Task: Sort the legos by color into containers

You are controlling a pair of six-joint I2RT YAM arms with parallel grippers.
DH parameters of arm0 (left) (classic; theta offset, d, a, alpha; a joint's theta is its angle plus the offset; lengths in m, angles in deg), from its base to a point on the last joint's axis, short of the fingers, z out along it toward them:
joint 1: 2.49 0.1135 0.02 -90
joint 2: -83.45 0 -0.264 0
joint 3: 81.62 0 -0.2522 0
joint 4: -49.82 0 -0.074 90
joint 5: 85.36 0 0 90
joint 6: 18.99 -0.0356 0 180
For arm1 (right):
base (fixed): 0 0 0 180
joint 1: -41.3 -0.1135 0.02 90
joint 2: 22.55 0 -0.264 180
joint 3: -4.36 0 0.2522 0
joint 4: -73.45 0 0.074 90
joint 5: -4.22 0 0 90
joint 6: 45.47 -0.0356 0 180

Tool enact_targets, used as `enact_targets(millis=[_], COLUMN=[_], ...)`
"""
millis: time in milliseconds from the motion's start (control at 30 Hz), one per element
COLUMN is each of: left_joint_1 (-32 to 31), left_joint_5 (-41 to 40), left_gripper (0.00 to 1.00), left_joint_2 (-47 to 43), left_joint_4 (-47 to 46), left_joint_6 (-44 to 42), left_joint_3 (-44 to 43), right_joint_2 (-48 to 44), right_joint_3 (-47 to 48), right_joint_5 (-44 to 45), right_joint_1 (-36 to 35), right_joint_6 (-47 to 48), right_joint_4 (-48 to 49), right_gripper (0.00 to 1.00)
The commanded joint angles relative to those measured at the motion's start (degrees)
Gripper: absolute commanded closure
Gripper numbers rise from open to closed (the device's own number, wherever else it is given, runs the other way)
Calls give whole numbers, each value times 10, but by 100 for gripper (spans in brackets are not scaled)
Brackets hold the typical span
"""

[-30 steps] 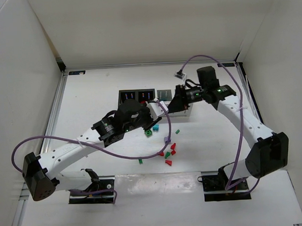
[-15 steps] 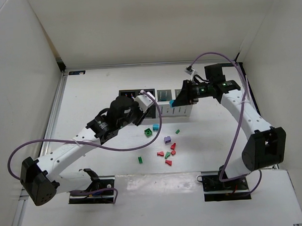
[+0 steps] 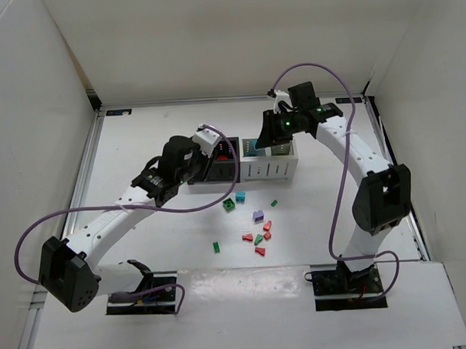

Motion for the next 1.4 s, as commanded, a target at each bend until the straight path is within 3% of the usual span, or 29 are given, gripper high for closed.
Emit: enact_targets(millis=[0,133,200,300,700,900,1133,1367], left_joint_1=[16,33,36,37,40,54,82,88], left_joint_5=[10,18,21,17,-30,-42,-31,-33], left_gripper=[99,99,99,99,99,99,98,79], left_joint_2=[-4,4,15,29,84,105,171,200], left_joint_4=[1,8,15,30,97,120,192,217], left_joint_6=[24,60,63,73,126,150,185,204], left_joint_3=[-31,-38,-49,-69,-135,-158,-217,-242], right_joint_2=[21,29,29,33,31,16,-64,-108], right_joint_3=[33,37,37,41,48,40,-39,-87], right_joint_5=[81,127,138,149,137,134,149,166], right_joint_1=[-7,-23,-26,-30,-40,-43,-32,-6], right_joint_6=[19,19,18,16,13,10,-12,-17], right_joint_4=[-32,-33,-27,-26,-26,-23,10,10], right_gripper=[100,98,93,74,41,38,37,37])
